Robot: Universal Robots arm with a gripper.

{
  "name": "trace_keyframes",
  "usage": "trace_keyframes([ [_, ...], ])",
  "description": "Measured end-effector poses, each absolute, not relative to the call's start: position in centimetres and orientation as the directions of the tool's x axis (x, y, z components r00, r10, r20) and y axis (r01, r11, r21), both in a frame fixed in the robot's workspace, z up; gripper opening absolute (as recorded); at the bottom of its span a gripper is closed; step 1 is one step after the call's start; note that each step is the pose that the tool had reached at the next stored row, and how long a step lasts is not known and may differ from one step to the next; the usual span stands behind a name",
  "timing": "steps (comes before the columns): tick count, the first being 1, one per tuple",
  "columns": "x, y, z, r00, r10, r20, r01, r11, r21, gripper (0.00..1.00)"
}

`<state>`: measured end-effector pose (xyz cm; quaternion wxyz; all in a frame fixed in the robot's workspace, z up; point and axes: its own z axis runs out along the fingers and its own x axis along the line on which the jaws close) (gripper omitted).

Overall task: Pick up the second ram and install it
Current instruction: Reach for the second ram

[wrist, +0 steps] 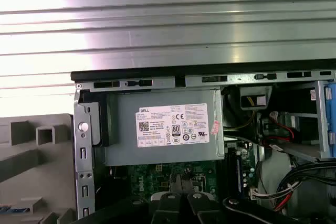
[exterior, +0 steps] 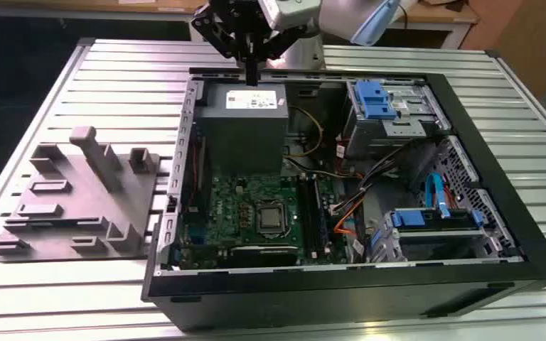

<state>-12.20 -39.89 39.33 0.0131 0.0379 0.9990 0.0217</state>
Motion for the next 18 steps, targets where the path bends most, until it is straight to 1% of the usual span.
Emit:
trace_keyframes([
  [18, -13.06, -39.9, 39.28, -0.997, 0.076, -0.024, 0.075, 0.996, 0.044, 0.1],
])
